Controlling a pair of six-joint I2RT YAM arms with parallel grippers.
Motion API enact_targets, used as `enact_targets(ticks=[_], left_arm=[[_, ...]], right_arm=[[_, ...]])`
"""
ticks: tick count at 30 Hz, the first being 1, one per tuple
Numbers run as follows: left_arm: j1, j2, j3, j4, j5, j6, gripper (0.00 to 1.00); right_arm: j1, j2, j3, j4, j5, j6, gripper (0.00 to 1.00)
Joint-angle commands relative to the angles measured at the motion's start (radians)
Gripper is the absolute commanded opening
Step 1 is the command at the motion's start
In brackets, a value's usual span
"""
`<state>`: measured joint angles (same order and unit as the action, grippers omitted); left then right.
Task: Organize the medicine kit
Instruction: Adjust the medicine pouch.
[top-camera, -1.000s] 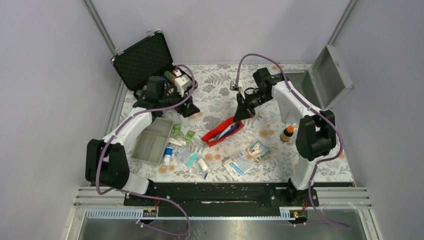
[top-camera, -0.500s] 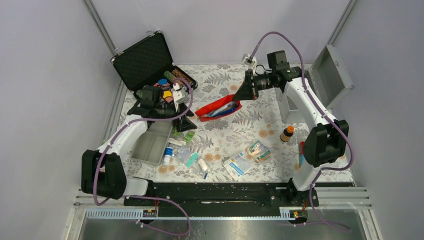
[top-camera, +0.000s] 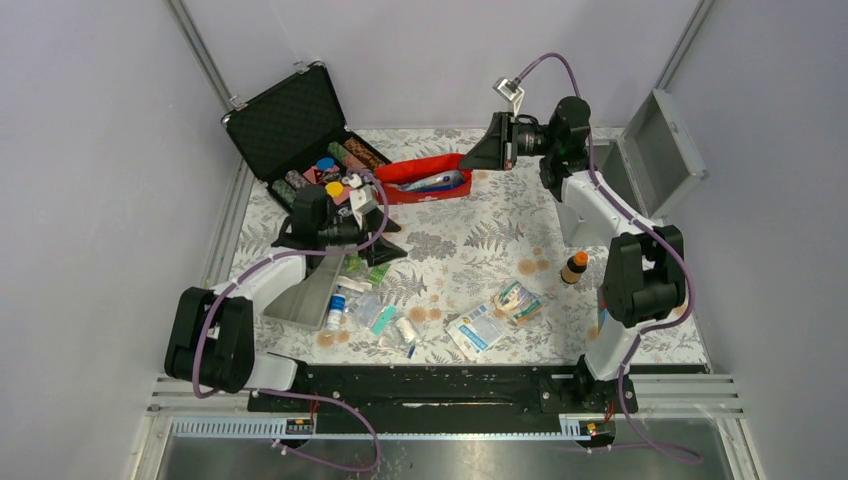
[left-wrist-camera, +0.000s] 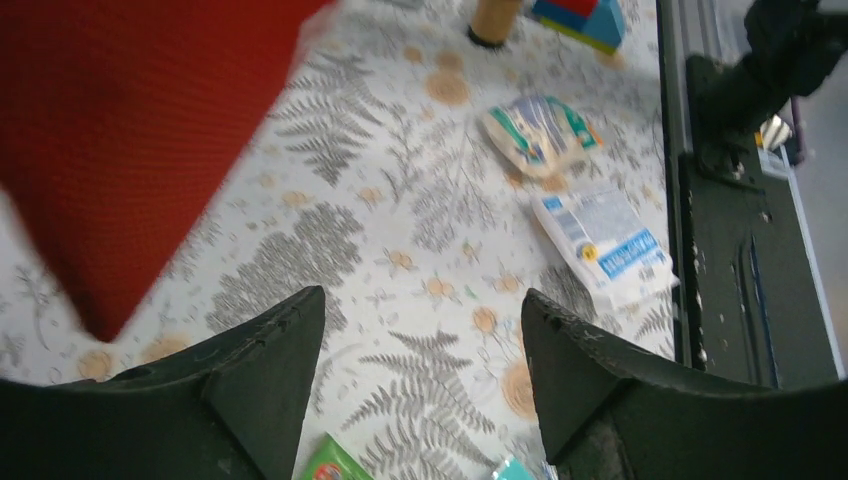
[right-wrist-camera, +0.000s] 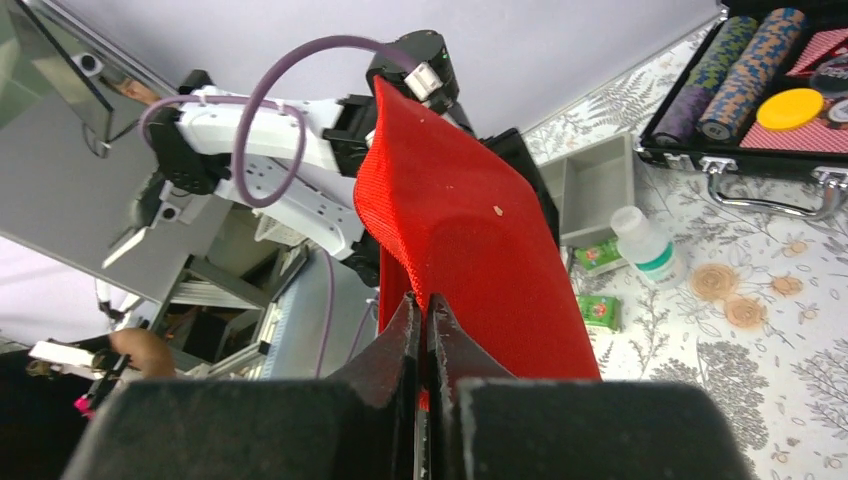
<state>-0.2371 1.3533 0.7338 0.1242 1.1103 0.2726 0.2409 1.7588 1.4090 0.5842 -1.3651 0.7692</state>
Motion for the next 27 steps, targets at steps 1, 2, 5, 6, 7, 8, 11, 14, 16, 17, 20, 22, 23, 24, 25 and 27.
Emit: enact_targets(ticks=[1, 2, 5, 6, 7, 8, 11, 14, 16, 17, 20, 22, 23, 24, 25, 27], left_arm=[[0.007, 0.033, -0.005, 0.579, 0.008, -0.367, 0.72], [0.006, 0.036, -0.007, 0.630, 0.004, -0.407, 0.73], [0.016, 0.034, -0.004, 0.694, -0.014, -0.450, 0.75], [0.023, 0.033, -0.002, 0.699, -0.015, -0.459, 0.75], [0.030, 0.033, -0.002, 0.712, -0.011, -0.469, 0.75], [0.034, 0.033, -0.002, 0.725, -0.007, -0.477, 0.75], [0.037, 0.032, 0.003, 0.761, -0.023, -0.499, 0.75], [0.037, 0.036, 0.017, 0.744, -0.104, -0.472, 0.76], [0.039, 0.041, 0.050, 0.610, -0.160, -0.381, 0.75], [0.039, 0.043, 0.072, 0.520, -0.181, -0.310, 0.75], [0.039, 0.041, 0.097, 0.329, -0.227, -0.102, 0.74], [0.039, 0.030, 0.089, 0.280, -0.239, -0.024, 0.74], [0.039, 0.023, 0.081, 0.273, -0.228, -0.005, 0.73], [0.039, 0.018, 0.075, 0.278, -0.205, -0.010, 0.73], [0.039, 0.013, 0.070, 0.292, -0.168, -0.041, 0.73], [0.035, 0.012, 0.052, 0.350, -0.087, -0.116, 0.74]], right_arm=[[-0.018, 0.007, -0.003, 0.467, -0.066, 0.391, 0.00], [-0.018, 0.000, -0.011, 0.445, -0.066, 0.370, 0.00], [-0.021, -0.015, -0.032, 0.416, -0.069, 0.333, 0.00], [-0.024, -0.014, -0.034, 0.416, -0.068, 0.333, 0.00], [-0.025, -0.015, -0.036, 0.418, -0.068, 0.335, 0.00], [-0.026, -0.012, -0.038, 0.421, -0.067, 0.337, 0.00], [-0.026, -0.004, -0.043, 0.430, -0.065, 0.347, 0.00], [-0.026, 0.003, -0.040, 0.455, -0.064, 0.375, 0.00], [-0.025, 0.001, -0.036, 0.459, -0.064, 0.382, 0.00], [-0.026, -0.003, -0.036, 0.458, -0.064, 0.383, 0.00], [-0.026, -0.015, -0.036, 0.444, -0.063, 0.378, 0.00], [-0.025, -0.020, -0.037, 0.426, -0.062, 0.366, 0.00], [-0.026, -0.021, -0.039, 0.417, -0.060, 0.358, 0.00], [-0.026, -0.022, -0.041, 0.409, -0.060, 0.350, 0.00], [-0.025, -0.021, -0.042, 0.405, -0.059, 0.347, 0.00], [-0.026, -0.016, -0.042, 0.402, -0.058, 0.345, 0.00]])
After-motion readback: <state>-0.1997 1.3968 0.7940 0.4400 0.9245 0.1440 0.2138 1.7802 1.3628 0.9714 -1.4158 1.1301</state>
